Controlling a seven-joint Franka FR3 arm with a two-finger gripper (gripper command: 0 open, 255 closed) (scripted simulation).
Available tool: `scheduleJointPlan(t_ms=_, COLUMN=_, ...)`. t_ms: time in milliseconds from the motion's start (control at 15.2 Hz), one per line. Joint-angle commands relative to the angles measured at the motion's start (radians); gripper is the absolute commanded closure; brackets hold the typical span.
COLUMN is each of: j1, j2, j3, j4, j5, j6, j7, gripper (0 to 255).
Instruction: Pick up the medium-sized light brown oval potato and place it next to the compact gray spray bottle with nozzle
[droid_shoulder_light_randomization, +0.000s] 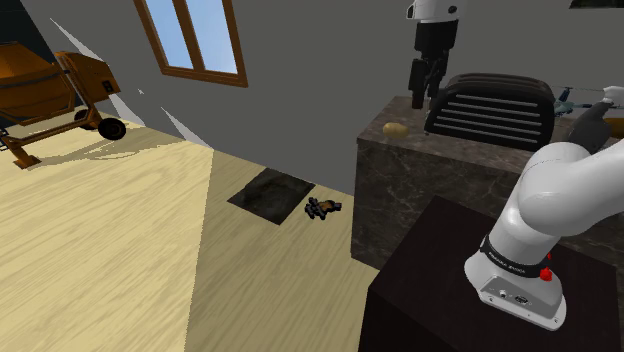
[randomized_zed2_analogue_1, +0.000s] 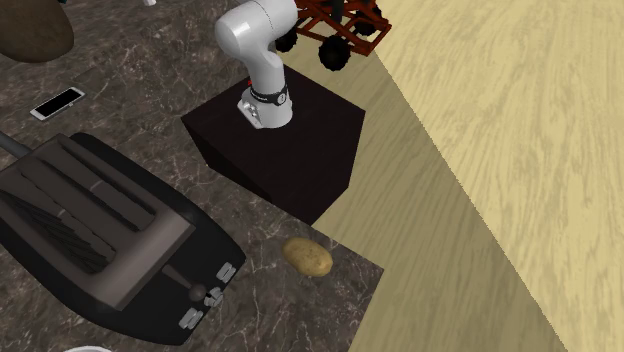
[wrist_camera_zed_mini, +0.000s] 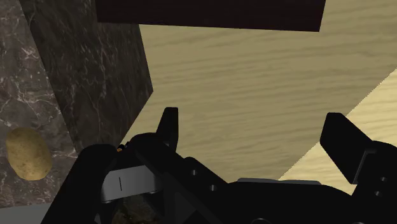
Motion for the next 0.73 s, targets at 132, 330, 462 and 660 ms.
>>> scheduleJointPlan(t_ms=132, j1=-0.012, j2=0.009, j3=-0.030, j4=-0.036, j5=-0.027, j6=0.054, j7=-0.035, gripper=0)
scheduleJointPlan(t_ms=330, j1=-0.031, j2=0.032, j3=-0.077, j4=-0.081, j5=-0.067, j6=0.139, j7=-0.086, gripper=0)
scheduleJointPlan(t_ms=462, j1=-0.044, j2=0.055, j3=-0.109, j4=-0.105, j5=-0.092, j6=0.196, j7=-0.119, gripper=0)
scheduleJointPlan(t_ms=660, j1=-0.062, j2=0.100, j3=-0.158, j4=-0.131, j5=-0.126, j6=0.285, j7=-0.167, gripper=0)
